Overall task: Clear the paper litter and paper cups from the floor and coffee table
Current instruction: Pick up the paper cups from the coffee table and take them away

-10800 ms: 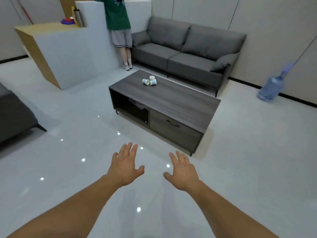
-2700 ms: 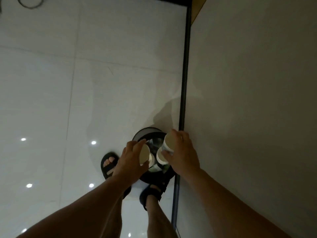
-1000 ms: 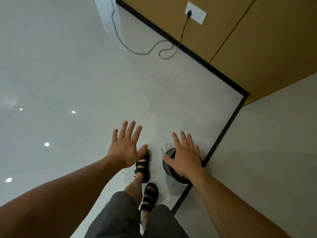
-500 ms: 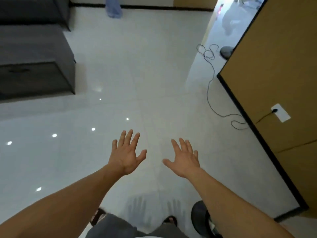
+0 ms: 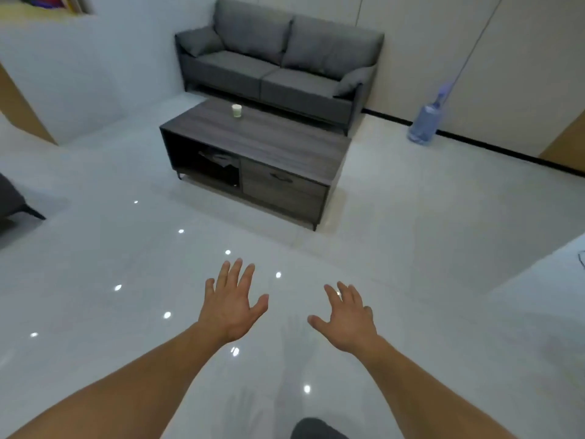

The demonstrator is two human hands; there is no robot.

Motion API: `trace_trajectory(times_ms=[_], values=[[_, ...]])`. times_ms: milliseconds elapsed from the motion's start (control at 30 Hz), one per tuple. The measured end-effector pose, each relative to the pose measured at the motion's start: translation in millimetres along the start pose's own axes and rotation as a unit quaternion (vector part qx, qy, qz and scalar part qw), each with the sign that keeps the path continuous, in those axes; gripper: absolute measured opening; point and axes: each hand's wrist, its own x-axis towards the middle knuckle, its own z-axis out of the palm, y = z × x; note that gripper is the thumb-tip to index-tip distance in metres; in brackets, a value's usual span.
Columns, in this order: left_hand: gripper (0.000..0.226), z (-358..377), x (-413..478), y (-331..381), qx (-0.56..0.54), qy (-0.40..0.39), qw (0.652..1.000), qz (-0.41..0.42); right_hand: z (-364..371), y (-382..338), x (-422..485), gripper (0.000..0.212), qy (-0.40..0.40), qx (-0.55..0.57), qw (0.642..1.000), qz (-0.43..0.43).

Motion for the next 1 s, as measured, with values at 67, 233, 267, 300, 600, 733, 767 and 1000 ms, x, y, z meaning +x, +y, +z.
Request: trace_trajectory(times_ms=[67,233,267,300,600,733,767,1000], values=[[0.075,-13,22,-32,-0.015,0.009,1.0,-0.026,-5,-27,39,0.089,-0.008,-0.015,1.0,-0.02],[0.075,-52,108,-108,-0.036,0.035,0.996,-0.073,-22,-98,154,0.089,-0.014,-0.039,0.997,-0.061],[0.075,-60,125,-123,-0.039,0.04,0.995,-0.084,-27,-114,177,0.088,-0.018,-0.047,0.996,-0.068],[0.075,-68,141,-138,-0.04,0.042,0.994,-0.095,-33,-131,200,0.088,-0.022,-0.054,0.995,-0.077],[0.076,-121,259,-283,-0.067,0.053,0.98,-0.178,-81,-326,378,0.087,-0.02,-0.097,0.976,-0.195],[0.076,-139,326,-362,-0.078,0.055,0.978,-0.187,-85,-414,451,0.086,0.005,-0.104,0.97,-0.22],[0.076,-145,342,-383,-0.075,0.052,0.979,-0.184,-85,-435,468,0.086,0.005,-0.103,0.97,-0.219],[0.074,-209,449,-509,-0.061,0.031,0.985,-0.159,-104,-549,568,0.085,-0.006,-0.086,0.982,-0.169]])
